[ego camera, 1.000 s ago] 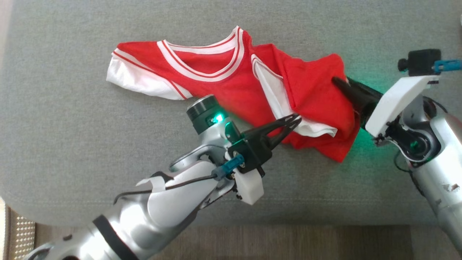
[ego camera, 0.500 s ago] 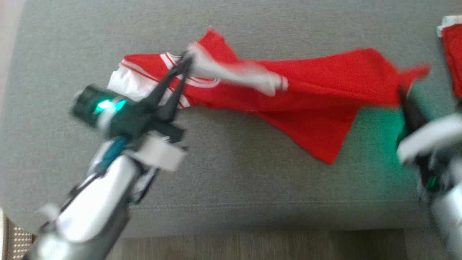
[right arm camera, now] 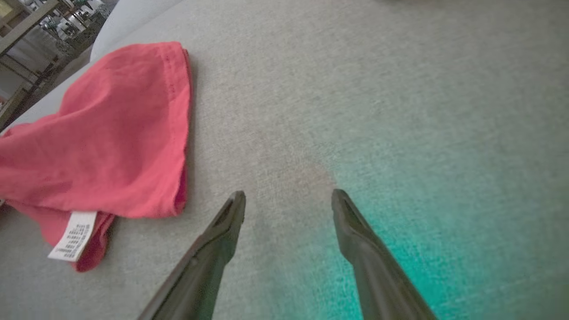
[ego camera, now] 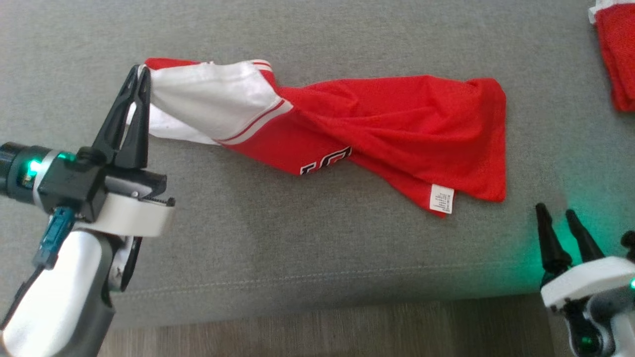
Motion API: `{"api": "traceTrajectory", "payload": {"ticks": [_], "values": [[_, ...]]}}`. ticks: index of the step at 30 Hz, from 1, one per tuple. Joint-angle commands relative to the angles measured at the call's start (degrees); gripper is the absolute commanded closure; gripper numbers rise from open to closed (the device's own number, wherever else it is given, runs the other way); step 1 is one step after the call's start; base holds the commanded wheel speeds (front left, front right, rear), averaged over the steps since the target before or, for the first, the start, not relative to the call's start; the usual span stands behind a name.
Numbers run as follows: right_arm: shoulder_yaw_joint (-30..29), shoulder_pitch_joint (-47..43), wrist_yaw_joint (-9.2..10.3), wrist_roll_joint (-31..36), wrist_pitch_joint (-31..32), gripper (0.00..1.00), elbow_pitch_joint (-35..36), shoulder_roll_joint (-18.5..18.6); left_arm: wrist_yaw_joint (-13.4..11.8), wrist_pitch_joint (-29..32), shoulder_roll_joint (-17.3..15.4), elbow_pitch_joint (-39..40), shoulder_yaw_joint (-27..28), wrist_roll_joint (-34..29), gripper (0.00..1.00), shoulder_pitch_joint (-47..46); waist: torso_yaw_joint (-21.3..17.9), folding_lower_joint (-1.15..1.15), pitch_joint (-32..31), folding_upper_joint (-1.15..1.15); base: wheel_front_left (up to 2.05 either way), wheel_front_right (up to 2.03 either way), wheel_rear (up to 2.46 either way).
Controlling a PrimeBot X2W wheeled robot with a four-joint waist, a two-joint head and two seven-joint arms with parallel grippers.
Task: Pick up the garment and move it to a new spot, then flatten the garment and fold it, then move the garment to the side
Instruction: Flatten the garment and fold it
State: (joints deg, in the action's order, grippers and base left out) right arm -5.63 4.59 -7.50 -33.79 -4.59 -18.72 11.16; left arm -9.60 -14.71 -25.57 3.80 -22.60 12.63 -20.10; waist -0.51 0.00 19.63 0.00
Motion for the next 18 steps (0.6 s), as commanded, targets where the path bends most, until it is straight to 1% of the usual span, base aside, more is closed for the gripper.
{"api": "traceTrajectory", "payload": {"ticks": [1,5,8,13,18], "values": [[0.0,-0.9,0.01,1.7,1.8,0.00,4.8,-1.3,-0.1,-0.3,-2.0,2.1,3.5,-0.5,1.00,-0.8,-0.2,0.00,0.4,0.00,0.00,0.00,0.00],[1.1,-2.8,0.01,2.5,5.8,0.00,12.1,-4.0,0.6,-0.3,-1.3,1.9,3.8,-1.2,1.00,-0.7,0.1,0.00,1.0,0.00,0.00,0.00,0.00],[1.4,-3.5,0.01,3.3,6.8,0.00,15.0,-5.1,1.2,-0.3,-0.8,1.7,4.1,-1.4,1.00,-0.6,0.3,0.00,1.2,0.00,0.00,0.00,0.00],[1.7,-2.9,0.01,4.3,8.6,0.00,14.9,-6.0,1.9,-0.3,-0.1,1.3,4.3,-1.9,1.00,-0.6,0.9,0.00,1.3,0.00,0.00,0.00,0.00],[1.3,-1.3,0.01,5.6,9.4,0.00,12.2,-6.4,2.6,-0.3,0.4,1.3,4.8,-2.3,1.00,-0.6,1.6,0.00,1.4,0.00,0.00,0.00,0.00]]}}
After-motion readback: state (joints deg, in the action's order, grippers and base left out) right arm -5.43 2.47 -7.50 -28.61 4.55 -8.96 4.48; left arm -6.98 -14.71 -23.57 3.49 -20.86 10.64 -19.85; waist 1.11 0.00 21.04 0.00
